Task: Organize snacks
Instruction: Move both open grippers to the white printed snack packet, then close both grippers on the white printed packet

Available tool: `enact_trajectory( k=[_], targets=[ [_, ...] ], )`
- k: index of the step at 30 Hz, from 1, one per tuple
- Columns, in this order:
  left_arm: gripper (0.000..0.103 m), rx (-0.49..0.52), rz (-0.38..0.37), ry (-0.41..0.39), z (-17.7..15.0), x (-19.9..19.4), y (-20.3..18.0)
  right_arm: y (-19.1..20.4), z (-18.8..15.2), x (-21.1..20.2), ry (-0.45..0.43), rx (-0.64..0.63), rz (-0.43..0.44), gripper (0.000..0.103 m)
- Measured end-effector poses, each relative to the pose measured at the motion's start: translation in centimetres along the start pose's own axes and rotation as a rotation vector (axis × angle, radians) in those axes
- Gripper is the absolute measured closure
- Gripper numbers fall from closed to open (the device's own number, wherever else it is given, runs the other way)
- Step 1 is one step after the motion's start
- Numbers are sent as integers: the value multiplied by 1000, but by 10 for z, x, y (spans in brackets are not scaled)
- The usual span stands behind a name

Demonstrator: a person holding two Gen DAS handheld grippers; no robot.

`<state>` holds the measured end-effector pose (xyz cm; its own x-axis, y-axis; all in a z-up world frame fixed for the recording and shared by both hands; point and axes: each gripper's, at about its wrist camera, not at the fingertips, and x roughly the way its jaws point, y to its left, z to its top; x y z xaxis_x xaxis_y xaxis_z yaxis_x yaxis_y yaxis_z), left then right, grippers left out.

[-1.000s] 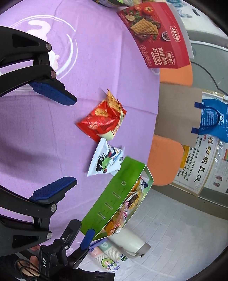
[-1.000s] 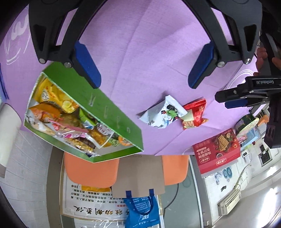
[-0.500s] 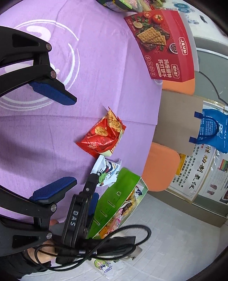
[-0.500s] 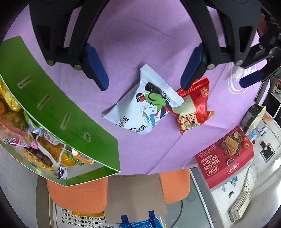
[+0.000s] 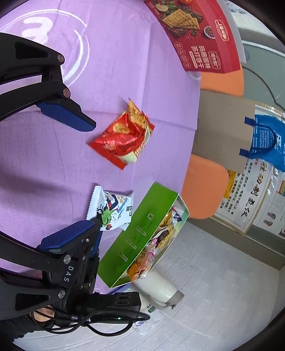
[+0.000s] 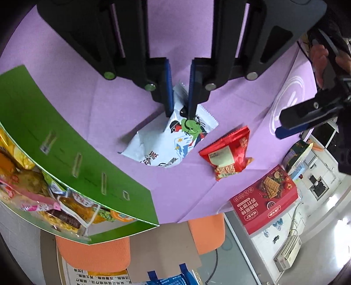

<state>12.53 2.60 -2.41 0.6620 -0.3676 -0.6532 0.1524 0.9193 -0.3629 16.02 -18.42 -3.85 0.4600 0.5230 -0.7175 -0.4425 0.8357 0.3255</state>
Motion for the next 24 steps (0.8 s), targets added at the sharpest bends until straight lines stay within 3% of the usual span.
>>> enact_trajectory(
  k=[6, 8, 10, 19, 21, 23, 24],
  targets=[
    [19, 57, -115, 75, 4, 25, -37, -14, -32, -42, -27, 35, -56, 86],
    [22, 61, -166, 104, 7, 37, -49, -15, -36, -50, -54, 60, -65, 75],
    [25, 55, -206, 143, 11, 51, -59, -14, -37, -56, -79, 65, -75, 55],
    [31, 24, -276, 250, 17, 90, -71, -21, -31, -43, -75, 111, -60, 54],
    [37, 36, -275, 261, 17, 95, -74, -23, -29, -38, -75, 117, -58, 54],
    [55, 41, -277, 287, 15, 102, -75, -26, -30, -33, -67, 134, -51, 54],
    [57, 44, -272, 300, 13, 106, -75, -28, -31, -29, -53, 149, -41, 57]
  ],
)
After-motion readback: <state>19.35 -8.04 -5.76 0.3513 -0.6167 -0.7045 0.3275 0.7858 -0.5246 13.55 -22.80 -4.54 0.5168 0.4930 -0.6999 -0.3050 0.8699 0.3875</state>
